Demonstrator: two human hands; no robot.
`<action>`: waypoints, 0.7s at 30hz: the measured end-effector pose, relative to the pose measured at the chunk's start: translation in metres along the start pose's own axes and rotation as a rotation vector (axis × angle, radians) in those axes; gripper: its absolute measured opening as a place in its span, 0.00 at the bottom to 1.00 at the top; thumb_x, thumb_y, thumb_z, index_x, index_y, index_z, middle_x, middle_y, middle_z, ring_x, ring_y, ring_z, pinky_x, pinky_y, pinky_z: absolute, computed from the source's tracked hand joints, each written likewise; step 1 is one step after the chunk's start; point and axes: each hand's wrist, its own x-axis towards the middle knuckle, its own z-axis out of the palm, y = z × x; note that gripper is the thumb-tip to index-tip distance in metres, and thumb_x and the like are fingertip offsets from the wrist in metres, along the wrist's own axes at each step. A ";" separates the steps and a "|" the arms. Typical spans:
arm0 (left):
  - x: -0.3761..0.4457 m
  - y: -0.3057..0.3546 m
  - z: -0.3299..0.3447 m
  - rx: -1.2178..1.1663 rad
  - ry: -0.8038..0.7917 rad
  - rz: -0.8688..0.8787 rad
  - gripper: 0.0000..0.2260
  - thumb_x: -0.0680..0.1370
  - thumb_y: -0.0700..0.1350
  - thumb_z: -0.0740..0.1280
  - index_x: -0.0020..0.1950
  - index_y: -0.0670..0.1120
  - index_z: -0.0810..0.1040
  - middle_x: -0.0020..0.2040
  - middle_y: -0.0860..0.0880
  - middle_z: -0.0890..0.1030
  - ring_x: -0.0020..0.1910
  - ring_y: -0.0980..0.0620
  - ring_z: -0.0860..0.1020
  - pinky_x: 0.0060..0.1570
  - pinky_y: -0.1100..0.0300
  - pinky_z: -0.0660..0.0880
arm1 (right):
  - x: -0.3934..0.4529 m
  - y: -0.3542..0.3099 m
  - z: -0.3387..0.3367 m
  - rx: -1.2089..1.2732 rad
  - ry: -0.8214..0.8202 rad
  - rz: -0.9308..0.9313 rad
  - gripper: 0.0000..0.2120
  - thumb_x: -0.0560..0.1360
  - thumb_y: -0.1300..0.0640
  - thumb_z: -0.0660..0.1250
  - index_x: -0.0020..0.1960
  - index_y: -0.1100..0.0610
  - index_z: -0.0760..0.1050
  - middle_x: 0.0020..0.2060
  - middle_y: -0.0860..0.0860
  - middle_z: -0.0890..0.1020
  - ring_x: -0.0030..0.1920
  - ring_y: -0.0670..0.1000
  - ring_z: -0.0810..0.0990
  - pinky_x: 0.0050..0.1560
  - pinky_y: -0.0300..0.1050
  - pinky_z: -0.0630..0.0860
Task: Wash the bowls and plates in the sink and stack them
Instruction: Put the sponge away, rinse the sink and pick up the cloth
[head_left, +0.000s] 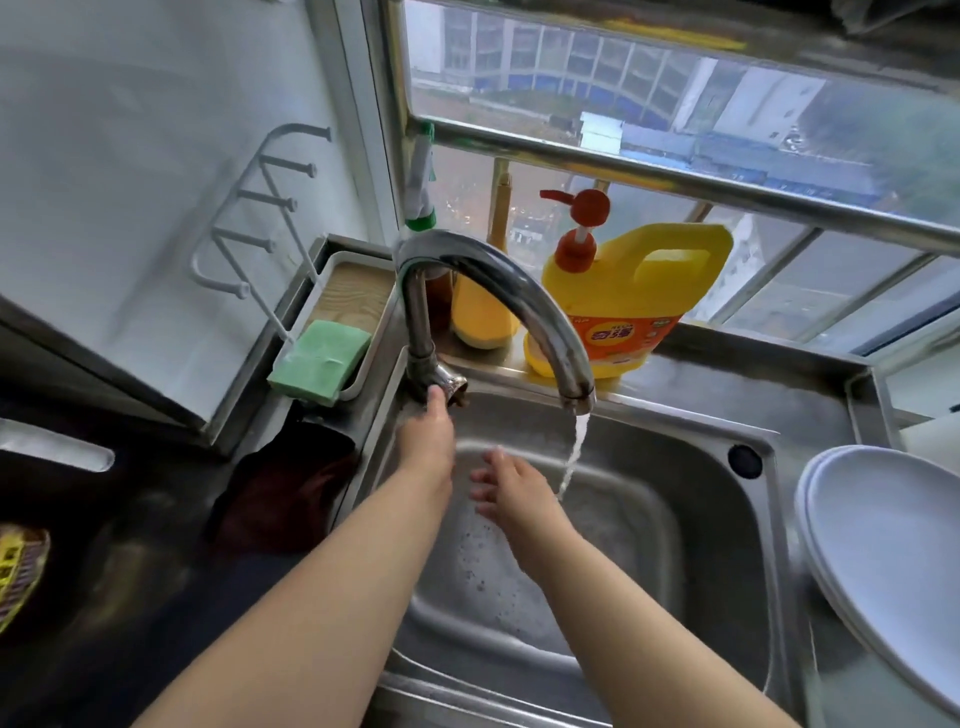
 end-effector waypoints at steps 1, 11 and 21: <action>0.003 -0.004 -0.006 0.074 0.070 0.032 0.18 0.81 0.54 0.57 0.46 0.40 0.78 0.45 0.40 0.79 0.44 0.42 0.77 0.45 0.54 0.73 | 0.008 -0.005 0.008 0.039 0.003 0.012 0.15 0.82 0.50 0.53 0.56 0.60 0.71 0.42 0.53 0.76 0.38 0.49 0.75 0.40 0.41 0.74; 0.006 -0.033 -0.055 0.333 -0.189 0.206 0.10 0.80 0.41 0.61 0.39 0.44 0.74 0.33 0.46 0.77 0.31 0.49 0.73 0.36 0.58 0.68 | 0.057 -0.044 0.055 -0.237 0.187 -0.041 0.35 0.74 0.30 0.55 0.54 0.61 0.77 0.53 0.58 0.80 0.55 0.59 0.77 0.59 0.53 0.73; -0.001 -0.032 -0.072 0.308 -0.189 0.214 0.09 0.80 0.40 0.61 0.41 0.43 0.74 0.35 0.46 0.78 0.31 0.51 0.74 0.38 0.58 0.71 | 0.058 -0.037 0.053 -0.165 0.260 -0.164 0.24 0.75 0.35 0.61 0.36 0.55 0.75 0.33 0.50 0.76 0.39 0.51 0.75 0.45 0.45 0.70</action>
